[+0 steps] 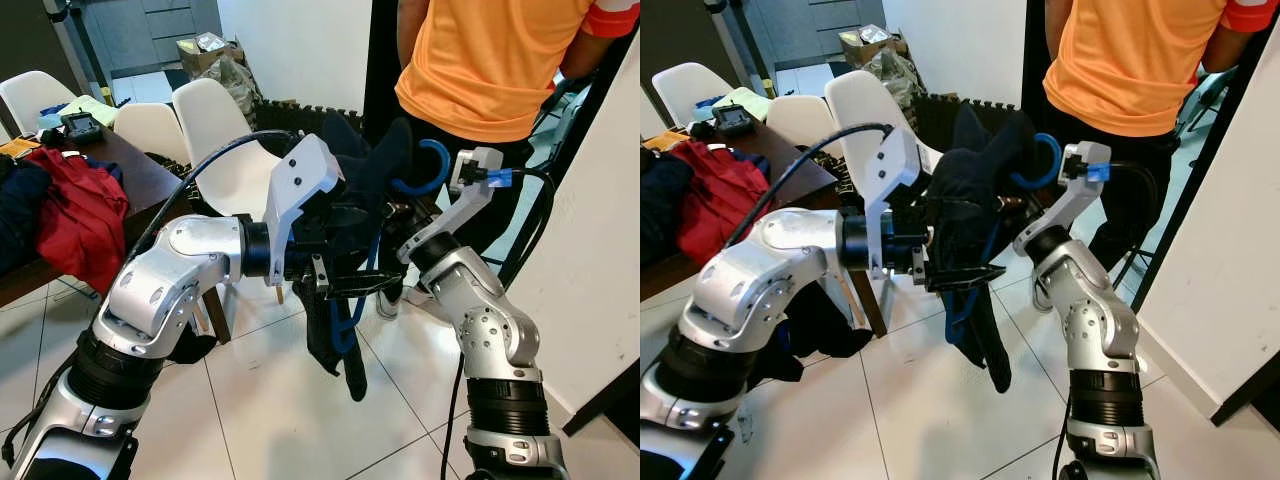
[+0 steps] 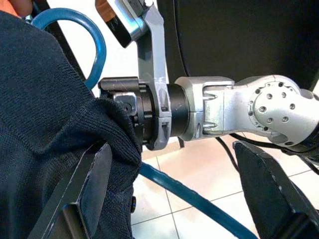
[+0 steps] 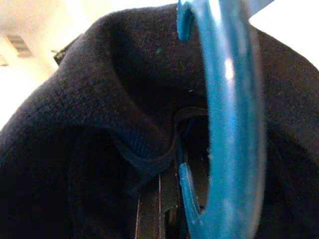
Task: Hang hanger
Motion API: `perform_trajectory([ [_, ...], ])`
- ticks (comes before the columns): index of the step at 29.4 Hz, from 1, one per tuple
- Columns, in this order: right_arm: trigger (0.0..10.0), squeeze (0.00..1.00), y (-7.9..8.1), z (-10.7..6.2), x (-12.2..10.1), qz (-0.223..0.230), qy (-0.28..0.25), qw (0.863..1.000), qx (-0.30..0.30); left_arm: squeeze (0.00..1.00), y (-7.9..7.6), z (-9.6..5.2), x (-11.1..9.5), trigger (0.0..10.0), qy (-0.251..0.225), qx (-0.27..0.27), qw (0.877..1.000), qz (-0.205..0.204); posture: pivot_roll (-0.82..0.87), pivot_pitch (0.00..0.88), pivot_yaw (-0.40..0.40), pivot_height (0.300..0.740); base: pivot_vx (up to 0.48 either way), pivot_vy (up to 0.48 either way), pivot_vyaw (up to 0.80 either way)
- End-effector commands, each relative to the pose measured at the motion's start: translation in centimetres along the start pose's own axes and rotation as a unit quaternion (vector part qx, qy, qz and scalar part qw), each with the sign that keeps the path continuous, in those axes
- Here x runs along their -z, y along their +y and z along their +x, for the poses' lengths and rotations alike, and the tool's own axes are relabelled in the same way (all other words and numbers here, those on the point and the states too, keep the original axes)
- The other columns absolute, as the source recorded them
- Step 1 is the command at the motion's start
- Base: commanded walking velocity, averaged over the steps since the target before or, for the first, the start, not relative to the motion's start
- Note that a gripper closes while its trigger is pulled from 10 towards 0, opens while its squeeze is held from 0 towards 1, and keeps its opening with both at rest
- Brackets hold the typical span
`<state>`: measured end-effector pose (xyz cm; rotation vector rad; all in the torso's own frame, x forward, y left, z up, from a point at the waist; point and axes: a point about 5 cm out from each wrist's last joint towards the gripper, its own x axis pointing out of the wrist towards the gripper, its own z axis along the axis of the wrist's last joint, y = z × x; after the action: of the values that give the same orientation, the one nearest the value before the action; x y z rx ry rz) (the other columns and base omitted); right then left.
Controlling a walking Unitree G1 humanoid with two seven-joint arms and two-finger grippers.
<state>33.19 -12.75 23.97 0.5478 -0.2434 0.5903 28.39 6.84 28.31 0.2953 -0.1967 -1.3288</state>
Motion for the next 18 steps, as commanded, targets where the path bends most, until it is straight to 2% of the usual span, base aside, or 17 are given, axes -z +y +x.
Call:
perform_trajectory([
  [1, 10.0, 0.0, 1.1, 0.7, -1.4, 0.005, -0.038, 0.999, -0.033, 1.0, 0.1, -0.2, -0.3, 10.0, 0.004, -0.002, 1.0, 0.01, 0.08, 0.012, 0.047, 0.74, 0.0, 0.0, 0.0],
  [3, 10.0, 0.0, 1.1, 0.7, -2.1, 0.031, -0.061, 0.997, -0.04, 1.0, 1.6, -1.4, -2.3, 10.0, -0.039, -0.044, 0.998, 0.013, 0.08, 0.013, 0.047, 0.74, 0.0, 0.0, 0.0],
  [6, 10.0, 0.0, 1.0, 0.6, -2.5, 0.037, -0.068, 0.996, -0.041, 1.0, 2.2, -2.2, -3.4, 10.0, -0.064, -0.062, 0.996, 0.012, 0.09, 0.014, 0.046, 0.74, 0.0, 0.0, 0.0],
  [8, 10.0, 0.0, 0.7, 0.6, -2.9, 0.039, -0.076, 0.996, -0.04, 1.0, 2.8, -3.8, -4.6, 10.0, -0.089, -0.074, 0.993, 0.008, 0.09, 0.013, 0.045, 0.74, 0.0, 0.0, 0.0],
  [10, 10.0, 0.0, 0.7, 0.6, -2.9, 0.039, -0.076, 0.996, -0.04, 1.0, 2.8, -3.8, -4.6, 10.0, -0.089, -0.074, 0.993, 0.008, 0.09, 0.013, 0.045, 0.74, 0.0, 0.0, 0.0],
  [11, 10.0, 0.0, 0.4, 0.6, -3.4, 0.036, -0.08, 0.995, -0.039, 1.0, 2.8, -5.0, -4.8, 10.0, -0.086, -0.067, 0.994, 0.007, 0.09, 0.014, 0.044, 0.74, 0.0, 0.0, 0.0],
  [12, 10.0, 0.0, 0.4, 0.6, -3.4, 0.036, -0.08, 0.995, -0.039, 1.0, 2.8, -5.0, -4.8, 10.0, -0.086, -0.067, 0.994, 0.007, 0.09, 0.014, 0.044, 0.74, 0.0, 0.0, 0.0],
  [13, 10.0, 0.0, 0.1, 0.6, -3.9, 0.031, -0.085, 0.995, -0.038, 1.0, 2.4, -6.2, -4.9, 10.0, -0.078, -0.055, 0.995, 0.005, 0.09, 0.014, 0.043, 0.74, 0.0, 0.0, 0.0],
  [14, 10.0, 0.0, 0.0, 0.5, -4.5, 0.025, -0.09, 0.995, -0.043, 0.94, 2.3, -7.4, -4.6, 10.0, -0.054, -0.057, 0.997, 0.011, 0.1, 0.015, 0.04, 0.74, 0.0, 0.0, 0.0],
  [15, 10.0, 0.0, -0.1, 0.5, -5.1, 0.018, -0.092, 0.994, -0.051, 0.75, 2.4, -8.4, -4.2, 10.0, -0.028, -0.073, 0.997, 0.019, 0.1, 0.015, 0.036, 0.74, 0.0, 0.0, 0.0],
  [16, 10.0, 0.0, -0.1, 0.5, -5.1, 0.018, -0.092, 0.994, -0.051, 0.75, 2.4, -8.4, -4.2, 10.0, -0.028, -0.073, 0.997, 0.019, 0.1, 0.015, 0.036, 0.74, 0.0, 0.0, 0.0],
  [17, 10.0, 0.0, 0.0, 0.4, -5.5, 0.013, -0.093, 0.994, -0.058, 0.67, 2.6, -9.1, -3.9, 10.0, -0.008, -0.089, 0.996, 0.026, 0.1, 0.015, 0.035, 0.74, 0.0, 0.0, 0.0],
  [18, 10.0, 0.0, 0.0, 0.4, -5.5, 0.013, -0.093, 0.994, -0.058, 0.67, 2.6, -9.1, -3.9, 10.0, -0.008, -0.089, 0.996, 0.026, 0.1, 0.015, 0.035, 0.74, 0.0, 0.0, 0.0],
])
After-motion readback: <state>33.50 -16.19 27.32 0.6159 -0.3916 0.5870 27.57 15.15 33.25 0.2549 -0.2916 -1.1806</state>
